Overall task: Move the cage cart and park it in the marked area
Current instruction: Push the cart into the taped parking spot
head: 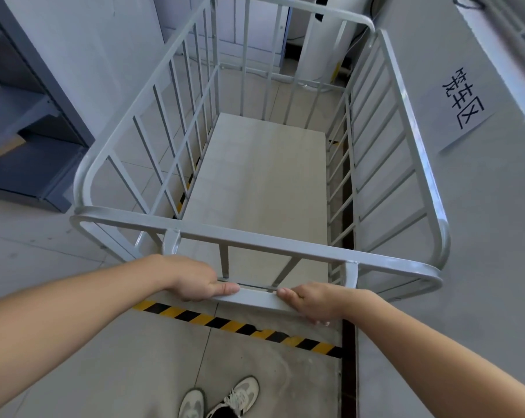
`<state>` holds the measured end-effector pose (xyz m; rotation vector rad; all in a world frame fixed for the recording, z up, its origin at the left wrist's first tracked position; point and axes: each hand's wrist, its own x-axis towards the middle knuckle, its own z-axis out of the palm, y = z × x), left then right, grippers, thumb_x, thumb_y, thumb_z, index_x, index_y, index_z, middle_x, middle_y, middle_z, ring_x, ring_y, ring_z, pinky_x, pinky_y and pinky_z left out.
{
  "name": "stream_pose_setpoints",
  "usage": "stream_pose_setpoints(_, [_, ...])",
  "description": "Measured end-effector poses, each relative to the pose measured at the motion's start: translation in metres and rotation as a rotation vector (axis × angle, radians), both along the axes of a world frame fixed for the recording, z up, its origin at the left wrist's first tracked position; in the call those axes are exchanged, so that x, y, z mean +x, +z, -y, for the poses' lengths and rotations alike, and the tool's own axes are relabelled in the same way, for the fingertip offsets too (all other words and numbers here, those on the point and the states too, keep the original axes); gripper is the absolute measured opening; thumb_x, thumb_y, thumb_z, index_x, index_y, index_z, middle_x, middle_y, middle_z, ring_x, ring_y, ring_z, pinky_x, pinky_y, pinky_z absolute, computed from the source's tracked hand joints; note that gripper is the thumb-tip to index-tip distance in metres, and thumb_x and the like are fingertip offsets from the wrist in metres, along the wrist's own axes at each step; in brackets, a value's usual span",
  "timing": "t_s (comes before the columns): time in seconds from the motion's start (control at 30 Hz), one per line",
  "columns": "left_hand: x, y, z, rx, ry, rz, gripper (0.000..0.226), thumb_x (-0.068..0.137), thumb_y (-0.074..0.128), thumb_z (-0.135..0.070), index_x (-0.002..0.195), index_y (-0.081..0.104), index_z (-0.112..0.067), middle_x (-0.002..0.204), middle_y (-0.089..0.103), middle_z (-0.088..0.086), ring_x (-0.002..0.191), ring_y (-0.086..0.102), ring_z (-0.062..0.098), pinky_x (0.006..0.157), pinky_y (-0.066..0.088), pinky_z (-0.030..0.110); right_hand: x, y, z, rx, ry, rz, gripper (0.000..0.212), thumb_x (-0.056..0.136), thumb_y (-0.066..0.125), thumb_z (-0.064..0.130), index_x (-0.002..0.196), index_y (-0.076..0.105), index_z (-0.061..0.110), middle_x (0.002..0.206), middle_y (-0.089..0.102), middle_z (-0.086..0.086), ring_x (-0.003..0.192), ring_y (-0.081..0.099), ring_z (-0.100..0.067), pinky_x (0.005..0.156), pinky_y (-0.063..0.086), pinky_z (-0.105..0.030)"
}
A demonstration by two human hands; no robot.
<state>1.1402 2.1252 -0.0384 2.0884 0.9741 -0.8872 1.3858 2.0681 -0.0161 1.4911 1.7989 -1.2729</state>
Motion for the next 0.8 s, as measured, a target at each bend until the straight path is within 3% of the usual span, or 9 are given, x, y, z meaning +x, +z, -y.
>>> stream_pose_setpoints(0.13, [-0.002, 0.002, 0.001, -0.005, 0.044, -0.016, 0.082, 0.076, 0.007, -0.083, 0.064, 0.052, -0.016, 0.06, 0.053, 0.001, 0.056, 0.051, 0.017, 0.069, 0.046, 0.031, -0.002, 0.001, 0.001, -0.043, -0.019, 0.054, 0.07, 0.094, 0.012, 0.063, 0.128, 0.048, 0.013, 0.089, 0.067, -0.017, 0.072, 0.062, -0.023, 0.089, 0.049, -0.037])
stream_pose_setpoints(0.27, [-0.002, 0.008, 0.0, -0.059, 0.081, -0.03, 0.08, 0.085, 0.016, -0.077, 0.074, 0.06, -0.012, 0.058, 0.061, 0.0, 0.058, 0.059, 0.018, 0.076, 0.051, 0.031, -0.006, 0.004, 0.002, -0.014, -0.028, 0.052, 0.068, 0.097, 0.013, 0.058, 0.129, 0.048, 0.009, 0.088, 0.068, -0.017, 0.078, 0.063, -0.022, 0.095, 0.042, -0.036])
stream_pose_setpoints(0.37, [-0.004, 0.008, -0.002, -0.033, 0.057, -0.006, 0.074, 0.088, 0.019, -0.073, 0.087, 0.062, -0.013, 0.075, 0.066, 0.003, 0.069, 0.062, 0.018, 0.071, 0.047, 0.029, -0.008, 0.003, 0.003, 0.016, -0.029, 0.062, 0.06, 0.1, 0.014, 0.052, 0.135, 0.045, 0.013, 0.096, 0.07, -0.016, 0.095, 0.058, -0.022, 0.106, 0.031, -0.039])
stream_pose_setpoints(0.47, [-0.012, 0.012, -0.004, 0.006, 0.054, 0.024, 0.071, 0.09, 0.022, -0.068, 0.104, 0.065, -0.014, 0.096, 0.068, 0.004, 0.087, 0.062, 0.018, 0.084, 0.05, 0.033, -0.009, 0.002, 0.006, 0.033, -0.074, 0.068, 0.065, 0.098, 0.015, 0.056, 0.133, 0.048, 0.012, 0.094, 0.071, -0.011, 0.099, 0.056, -0.02, 0.108, 0.029, -0.042])
stream_pose_setpoints(0.53, [-0.018, 0.016, -0.005, 0.039, 0.059, 0.048, 0.069, 0.093, 0.022, -0.065, 0.11, 0.066, -0.015, 0.103, 0.068, 0.005, 0.093, 0.061, 0.019, 0.09, 0.048, 0.037, -0.009, 0.001, 0.009, 0.071, -0.106, 0.073, 0.068, 0.096, 0.016, 0.06, 0.128, 0.053, 0.013, 0.093, 0.068, -0.007, 0.1, 0.057, -0.022, 0.105, 0.034, -0.043])
stream_pose_setpoints(0.7, [-0.022, 0.033, -0.003, 0.083, 0.109, 0.145, 0.047, 0.1, 0.031, -0.047, 0.121, 0.063, -0.019, 0.118, 0.065, 0.001, 0.095, 0.055, 0.012, 0.082, 0.038, 0.026, -0.012, 0.002, 0.014, 0.159, -0.135, 0.137, 0.067, 0.095, 0.019, 0.061, 0.12, 0.059, 0.014, 0.1, 0.06, -0.003, 0.1, 0.056, -0.023, 0.091, 0.042, -0.037])
stream_pose_setpoints(0.8, [-0.024, 0.045, -0.003, 0.111, 0.103, 0.185, 0.044, 0.102, 0.033, -0.041, 0.114, 0.064, -0.013, 0.104, 0.064, -0.005, 0.094, 0.058, 0.019, 0.074, 0.034, 0.026, -0.016, 0.008, 0.015, 0.195, -0.139, 0.176, 0.059, 0.097, 0.022, 0.057, 0.109, 0.061, 0.014, 0.097, 0.059, -0.003, 0.092, 0.055, -0.022, 0.081, 0.041, -0.034])
